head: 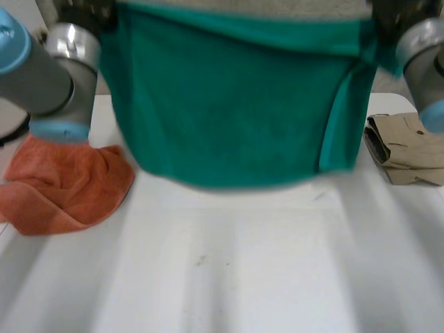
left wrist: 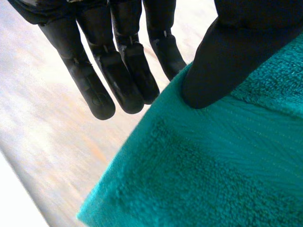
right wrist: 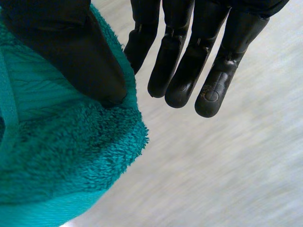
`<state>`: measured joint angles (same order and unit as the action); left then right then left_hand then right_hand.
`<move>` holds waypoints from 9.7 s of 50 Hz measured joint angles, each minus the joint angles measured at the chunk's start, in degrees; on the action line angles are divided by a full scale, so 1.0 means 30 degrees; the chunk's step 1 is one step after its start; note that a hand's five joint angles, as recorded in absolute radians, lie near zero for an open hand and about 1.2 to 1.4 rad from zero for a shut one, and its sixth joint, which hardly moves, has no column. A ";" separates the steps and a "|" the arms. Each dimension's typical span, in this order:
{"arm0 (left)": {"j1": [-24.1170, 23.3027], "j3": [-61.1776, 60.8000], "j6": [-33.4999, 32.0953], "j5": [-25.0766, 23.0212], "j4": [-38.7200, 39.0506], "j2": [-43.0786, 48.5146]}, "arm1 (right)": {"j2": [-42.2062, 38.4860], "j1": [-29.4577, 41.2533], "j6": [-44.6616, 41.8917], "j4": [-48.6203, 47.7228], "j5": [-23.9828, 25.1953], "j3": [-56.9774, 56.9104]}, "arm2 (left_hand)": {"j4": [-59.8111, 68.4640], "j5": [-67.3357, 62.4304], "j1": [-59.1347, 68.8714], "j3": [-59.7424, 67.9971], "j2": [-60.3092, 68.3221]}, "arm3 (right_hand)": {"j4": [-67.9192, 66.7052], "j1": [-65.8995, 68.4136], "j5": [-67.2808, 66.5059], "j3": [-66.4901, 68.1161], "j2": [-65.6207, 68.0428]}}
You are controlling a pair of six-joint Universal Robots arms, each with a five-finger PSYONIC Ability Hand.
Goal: Fold the laundry.
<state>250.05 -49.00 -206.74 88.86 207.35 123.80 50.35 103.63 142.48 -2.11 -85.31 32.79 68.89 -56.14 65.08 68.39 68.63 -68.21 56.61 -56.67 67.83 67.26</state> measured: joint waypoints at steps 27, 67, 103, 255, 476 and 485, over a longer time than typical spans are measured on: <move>-0.1040 -1.3911 -0.0022 0.0546 0.1511 -0.2881 | 0.0785 -0.0096 -0.3572 1.0520 0.1205 0.5928 | 0.0009 0.0000 0.0000 0.0014 0.0015 | -0.0002 0.0000 -0.0150 0.0000 0.0000; -0.1073 -1.6062 0.0213 0.0601 0.1279 -0.3392 | 0.9655 -0.3939 0.3818 -0.2472 0.5302 2.8557 | 0.0009 0.0000 0.0000 0.0014 0.0017 | 1.8307 -1.5059 1.7765 -1.8532 -1.8256; -0.0845 -1.0377 0.2270 0.0000 -0.3150 -0.2839 | 0.3113 0.3989 0.9277 -0.4985 -0.0869 2.1749 | 0.0009 0.0000 0.0000 0.0014 0.0017 | 1.5629 -1.2757 1.5241 -1.5496 -1.5429; -0.2215 -1.5656 -0.2163 0.2120 0.1083 -0.2754 | 0.5384 -0.8288 -0.3721 -0.1793 0.1919 2.1288 | -1.9053 1.7817 -1.8120 -1.8769 -1.9018 | 0.0021 -0.0450 0.0183 -0.0066 0.0064; -0.4822 -0.5831 0.4811 -0.6252 -1.3022 -0.3520 | 0.0288 0.9132 0.4797 -0.7478 -0.1118 1.9175 | -1.9053 1.7846 -1.8113 -1.8767 -1.9018 | 1.7032 -1.4040 1.6730 -1.6970 -1.6746; -0.4803 -0.6047 0.4842 -0.6271 -1.3013 -0.3643 | -0.0302 0.8903 0.4523 -0.7469 -0.1096 1.8061 | -1.9053 1.7846 -1.8113 -1.8769 -1.9018 | 0.1276 -0.1917 1.6047 -0.1224 -0.0732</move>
<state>235.64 -67.14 -192.22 70.05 168.31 112.87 49.45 130.34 156.05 -24.52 -88.60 86.97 11.73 -2.60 10.74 12.08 11.58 -64.39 50.86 -8.53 64.16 65.06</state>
